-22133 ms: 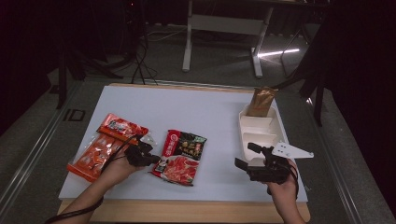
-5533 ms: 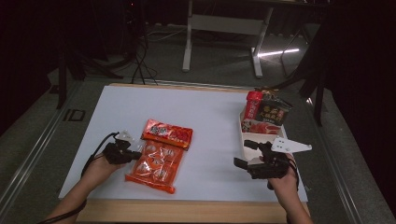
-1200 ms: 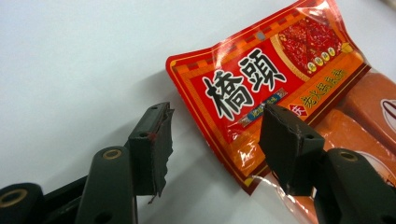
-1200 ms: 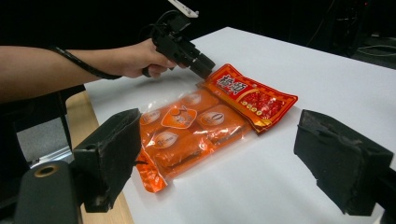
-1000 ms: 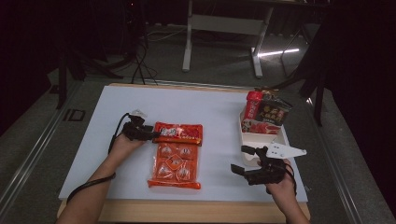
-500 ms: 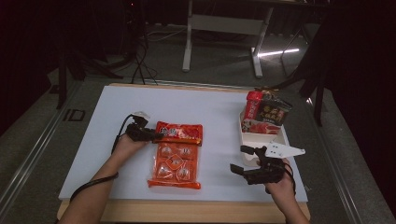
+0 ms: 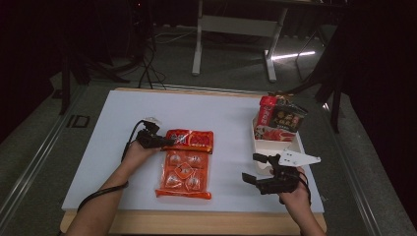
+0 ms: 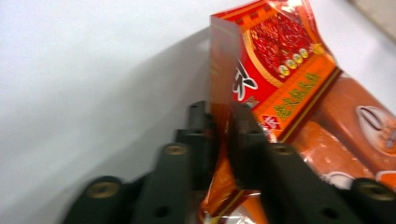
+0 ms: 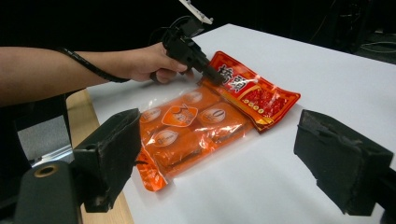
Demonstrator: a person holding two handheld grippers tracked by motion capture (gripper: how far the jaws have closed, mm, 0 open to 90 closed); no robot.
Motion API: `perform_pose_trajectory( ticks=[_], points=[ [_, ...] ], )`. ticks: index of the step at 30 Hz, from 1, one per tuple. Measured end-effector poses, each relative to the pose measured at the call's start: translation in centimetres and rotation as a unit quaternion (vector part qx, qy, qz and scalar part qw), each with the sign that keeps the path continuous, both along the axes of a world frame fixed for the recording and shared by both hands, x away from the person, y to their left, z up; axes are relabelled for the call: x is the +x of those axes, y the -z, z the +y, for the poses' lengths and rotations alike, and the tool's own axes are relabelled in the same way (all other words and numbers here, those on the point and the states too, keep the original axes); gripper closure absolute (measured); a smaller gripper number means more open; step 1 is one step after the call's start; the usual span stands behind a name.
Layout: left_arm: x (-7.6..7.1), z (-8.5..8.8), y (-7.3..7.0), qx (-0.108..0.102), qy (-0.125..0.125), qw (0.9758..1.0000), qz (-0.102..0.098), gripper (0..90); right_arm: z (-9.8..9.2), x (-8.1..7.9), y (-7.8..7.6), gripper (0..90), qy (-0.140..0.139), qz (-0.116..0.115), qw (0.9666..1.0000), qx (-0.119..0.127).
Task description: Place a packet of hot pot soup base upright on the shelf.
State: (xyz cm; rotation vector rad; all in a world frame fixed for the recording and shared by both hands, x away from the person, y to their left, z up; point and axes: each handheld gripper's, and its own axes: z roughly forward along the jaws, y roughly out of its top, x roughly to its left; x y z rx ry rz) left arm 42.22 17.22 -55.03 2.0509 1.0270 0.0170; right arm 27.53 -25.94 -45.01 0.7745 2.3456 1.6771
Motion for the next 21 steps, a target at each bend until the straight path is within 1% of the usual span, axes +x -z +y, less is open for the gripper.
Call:
perform_pose_trajectory(
  ticks=[2, 3, 4, 6, 9, 11, 14, 18, 19, 20, 21],
  points=[
    [-0.1, -0.1, -0.1, 0.005, -0.003, 1.0000, -0.002, 88.4, 0.0, 0.0, 0.0, 14.7, 0.000, 0.000, 1.0000, -0.001],
    [-0.1, -0.2, -0.2, 0.008, -0.005, 0.9999, -0.002, 88.9, 0.0, 0.0, 0.0, 14.8, 0.001, -0.001, 1.0000, -0.001],
    [-0.2, -0.3, -0.3, 0.014, -0.004, 0.9999, -0.006, 89.2, 0.0, 0.0, 0.0, 15.8, 0.002, -0.001, 1.0000, 0.002],
    [-0.2, -0.4, -0.5, 0.018, -0.006, 0.9998, -0.003, 89.4, -0.1, 0.1, 0.0, 16.5, 0.002, 0.002, 1.0000, 0.008],
    [-0.3, -0.5, -0.8, 0.026, -0.004, 0.9996, -0.009, 89.5, -0.3, 0.2, -0.1, 16.6, 0.004, 0.001, 1.0000, 0.008],
    [-0.5, -0.5, -1.1, 0.023, -0.007, 0.9996, -0.015, 89.5, -0.3, 0.2, -0.1, 16.7, 0.006, -0.002, 1.0000, 0.002],
    [-0.7, -0.3, -1.5, 0.016, -0.011, 0.9997, -0.017, 89.6, -0.2, 0.1, -0.1, 16.7, 0.007, -0.008, 0.9999, -0.008],
    [-1.2, -0.2, -2.1, 0.016, -0.011, 0.9994, -0.029, 89.6, 0.0, 0.1, -0.3, 16.6, 0.009, -0.016, 0.9996, -0.021],
    [-1.3, -0.2, -2.4, 0.017, -0.010, 0.9993, -0.032, 89.7, 0.0, 0.1, -0.3, 16.6, 0.008, -0.015, 0.9996, -0.023],
    [-1.4, -0.1, -2.6, 0.013, -0.011, 0.9993, -0.034, 89.7, 0.1, 0.1, -0.3, 16.6, 0.007, -0.014, 0.9996, -0.025],
    [-1.5, -0.1, -2.9, 0.011, -0.011, 0.9992, -0.036, 89.9, 0.1, 0.1, -0.3, 16.6, 0.008, -0.019, 0.9994, -0.027]
  ],
)
